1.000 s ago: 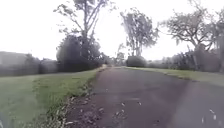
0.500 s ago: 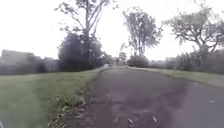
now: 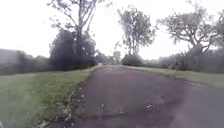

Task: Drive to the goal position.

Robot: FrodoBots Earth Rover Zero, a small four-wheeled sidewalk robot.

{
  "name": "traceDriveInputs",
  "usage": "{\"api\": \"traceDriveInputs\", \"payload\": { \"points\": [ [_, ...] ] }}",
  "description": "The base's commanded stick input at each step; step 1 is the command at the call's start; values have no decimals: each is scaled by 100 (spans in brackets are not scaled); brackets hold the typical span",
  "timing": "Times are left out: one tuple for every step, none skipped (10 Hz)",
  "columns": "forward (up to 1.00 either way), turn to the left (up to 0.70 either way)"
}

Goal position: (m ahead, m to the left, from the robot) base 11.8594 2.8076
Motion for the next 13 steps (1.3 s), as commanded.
{"api": "traceDriveInputs", "payload": {
  "points": [
    [85,-34],
    [85,-27],
    [85,-3],
    [85,0],
    [85,0],
    [85,0],
    [85,0],
    [85,0],
    [85,-19],
    [85,-34],
    [85,-34],
    [85,-27],
    [85,-19]
  ]
}}
